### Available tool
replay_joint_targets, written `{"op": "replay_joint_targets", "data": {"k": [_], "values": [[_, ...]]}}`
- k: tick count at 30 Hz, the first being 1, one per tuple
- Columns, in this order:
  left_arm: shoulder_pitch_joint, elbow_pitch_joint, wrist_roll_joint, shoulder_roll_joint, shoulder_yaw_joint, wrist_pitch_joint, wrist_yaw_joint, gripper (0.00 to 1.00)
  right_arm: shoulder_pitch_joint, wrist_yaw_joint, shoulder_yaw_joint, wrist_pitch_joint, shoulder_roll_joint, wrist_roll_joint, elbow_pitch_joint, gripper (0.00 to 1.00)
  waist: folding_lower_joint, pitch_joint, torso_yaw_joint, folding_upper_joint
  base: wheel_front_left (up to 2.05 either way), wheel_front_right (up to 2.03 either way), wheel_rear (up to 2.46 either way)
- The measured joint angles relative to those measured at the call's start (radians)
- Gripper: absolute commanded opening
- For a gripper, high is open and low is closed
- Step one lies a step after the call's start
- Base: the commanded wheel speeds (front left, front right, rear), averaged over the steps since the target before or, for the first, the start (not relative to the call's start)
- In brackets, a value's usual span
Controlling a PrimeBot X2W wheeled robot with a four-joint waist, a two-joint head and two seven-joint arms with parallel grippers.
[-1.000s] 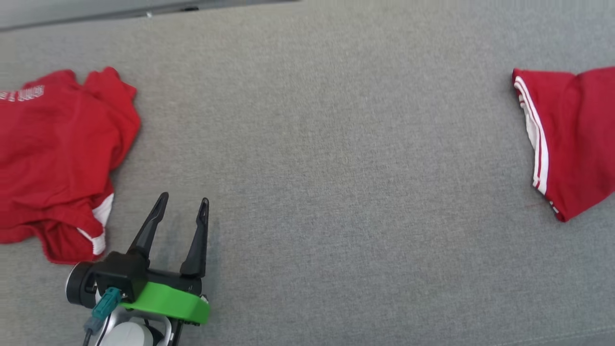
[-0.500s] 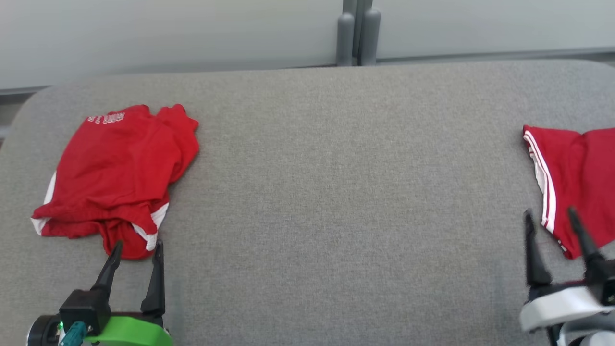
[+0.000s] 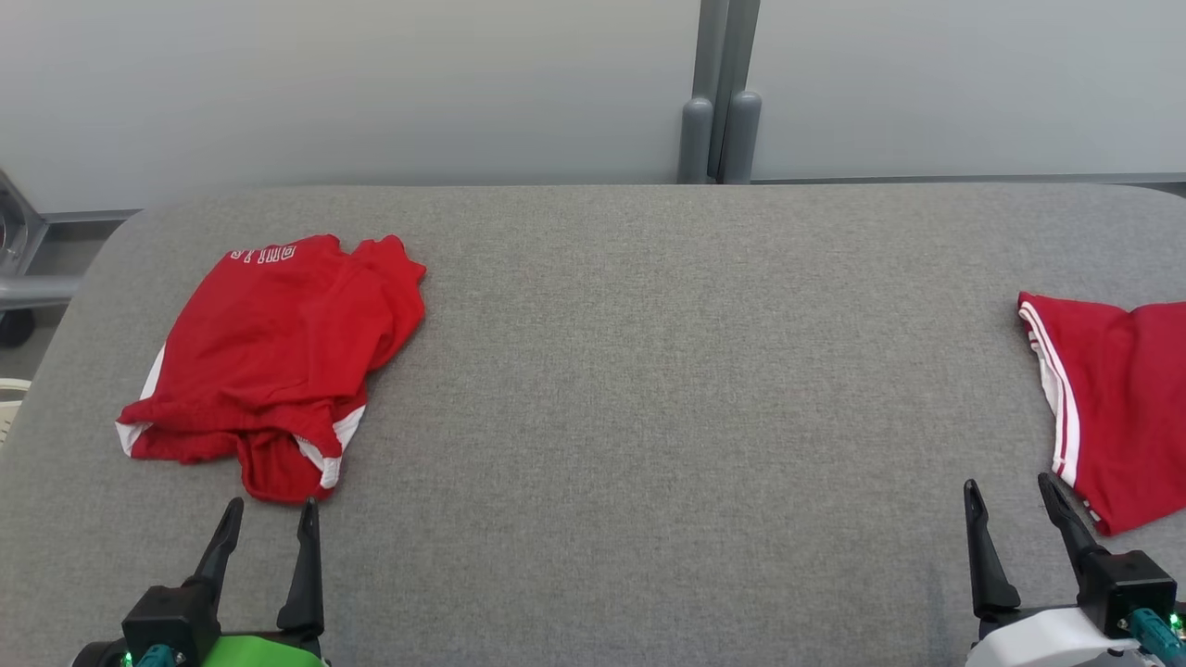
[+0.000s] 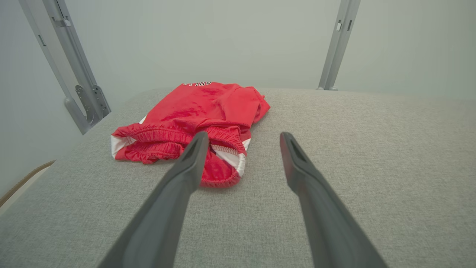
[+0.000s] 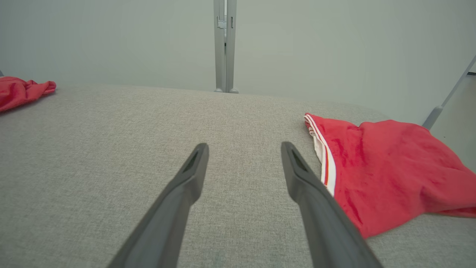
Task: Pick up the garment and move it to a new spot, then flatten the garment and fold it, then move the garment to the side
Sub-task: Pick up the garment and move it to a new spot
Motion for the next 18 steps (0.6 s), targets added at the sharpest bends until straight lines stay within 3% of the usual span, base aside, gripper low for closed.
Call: {"op": "replay_joint_targets", "data": {"k": [10, 18], "values": [[-0.006, 0.016, 0.024, -0.022, 0.006, 0.0, -0.018, 1.0, -0.006, 0.0, 0.04, 0.0, 0.007, -0.012, -0.011, 1.0, 0.0, -0.009, 0.025, 0.0, 0.0, 0.0, 0.0], [-0.014, 0.025, 0.03, -0.047, 0.02, 0.0, -0.016, 1.0, -0.049, 0.0, 0.14, -0.001, -0.01, -0.008, -0.002, 1.0, 0.0, -0.011, 0.166, 0.0, 0.0, 0.0, 0.0]]}}
